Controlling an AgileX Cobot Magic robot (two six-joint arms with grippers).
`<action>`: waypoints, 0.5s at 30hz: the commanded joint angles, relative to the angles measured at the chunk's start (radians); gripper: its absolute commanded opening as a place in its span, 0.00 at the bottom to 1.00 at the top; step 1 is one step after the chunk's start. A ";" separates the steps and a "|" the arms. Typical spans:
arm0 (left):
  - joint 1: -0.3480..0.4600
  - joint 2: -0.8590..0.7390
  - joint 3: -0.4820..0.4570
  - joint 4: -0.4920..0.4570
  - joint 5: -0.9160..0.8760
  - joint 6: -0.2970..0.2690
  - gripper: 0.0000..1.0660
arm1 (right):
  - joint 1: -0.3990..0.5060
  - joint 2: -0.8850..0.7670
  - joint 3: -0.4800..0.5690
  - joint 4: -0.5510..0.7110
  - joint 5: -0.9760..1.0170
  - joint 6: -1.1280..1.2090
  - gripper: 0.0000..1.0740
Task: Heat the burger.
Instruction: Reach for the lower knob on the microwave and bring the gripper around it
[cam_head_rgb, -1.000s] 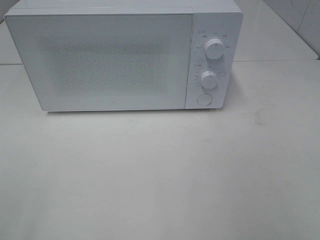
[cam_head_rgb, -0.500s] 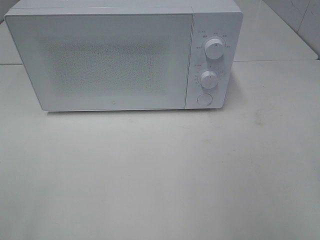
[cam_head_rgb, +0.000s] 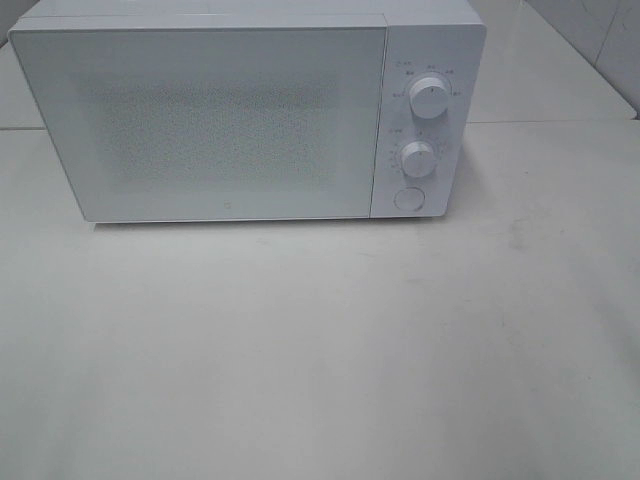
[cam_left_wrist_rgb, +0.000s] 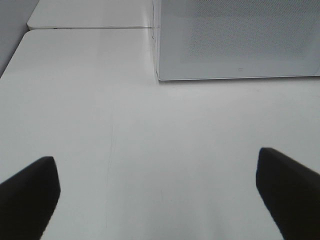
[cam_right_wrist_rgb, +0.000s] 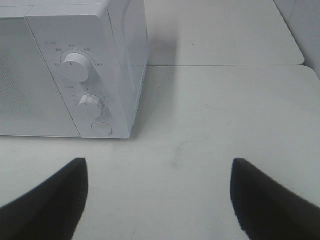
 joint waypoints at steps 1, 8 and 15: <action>0.004 -0.029 0.003 -0.006 -0.007 -0.006 0.94 | -0.005 0.068 0.001 -0.003 -0.086 -0.006 0.71; 0.004 -0.029 0.003 -0.006 -0.007 -0.006 0.94 | -0.005 0.172 0.001 -0.003 -0.235 -0.006 0.71; 0.004 -0.029 0.003 -0.006 -0.007 -0.006 0.94 | -0.005 0.243 0.025 -0.006 -0.409 -0.006 0.71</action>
